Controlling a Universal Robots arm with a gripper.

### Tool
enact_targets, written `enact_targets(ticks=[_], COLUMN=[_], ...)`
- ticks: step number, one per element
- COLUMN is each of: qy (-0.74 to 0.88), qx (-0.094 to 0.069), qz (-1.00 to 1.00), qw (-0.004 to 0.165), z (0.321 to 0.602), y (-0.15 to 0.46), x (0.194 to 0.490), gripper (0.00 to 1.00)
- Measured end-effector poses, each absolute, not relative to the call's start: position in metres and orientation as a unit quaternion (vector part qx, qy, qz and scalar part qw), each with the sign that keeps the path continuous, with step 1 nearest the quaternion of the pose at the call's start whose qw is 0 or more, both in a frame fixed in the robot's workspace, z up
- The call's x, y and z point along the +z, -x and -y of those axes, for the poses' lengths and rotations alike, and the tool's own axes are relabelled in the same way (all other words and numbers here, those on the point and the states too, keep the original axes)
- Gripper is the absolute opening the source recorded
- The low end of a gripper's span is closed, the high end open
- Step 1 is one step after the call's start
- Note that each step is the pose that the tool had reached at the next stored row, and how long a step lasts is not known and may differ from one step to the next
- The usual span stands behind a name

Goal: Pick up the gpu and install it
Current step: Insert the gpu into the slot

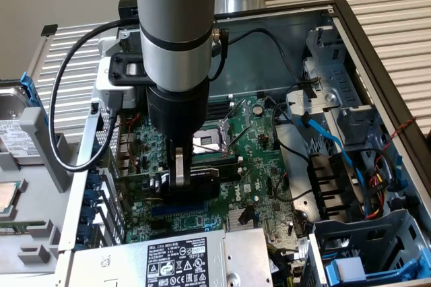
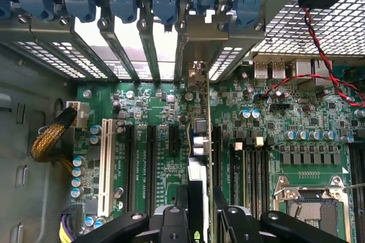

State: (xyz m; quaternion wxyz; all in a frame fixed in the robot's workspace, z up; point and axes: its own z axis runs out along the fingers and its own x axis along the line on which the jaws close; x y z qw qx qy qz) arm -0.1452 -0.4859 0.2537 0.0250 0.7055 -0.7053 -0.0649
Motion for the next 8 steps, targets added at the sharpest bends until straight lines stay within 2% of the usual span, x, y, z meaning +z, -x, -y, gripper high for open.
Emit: enact_targets(ticks=[8], qy=[-0.705], qx=[-0.065], qz=[0.706], qw=[0.025], z=[0.4859], y=[0.1460], x=[0.2530], gripper=[0.27])
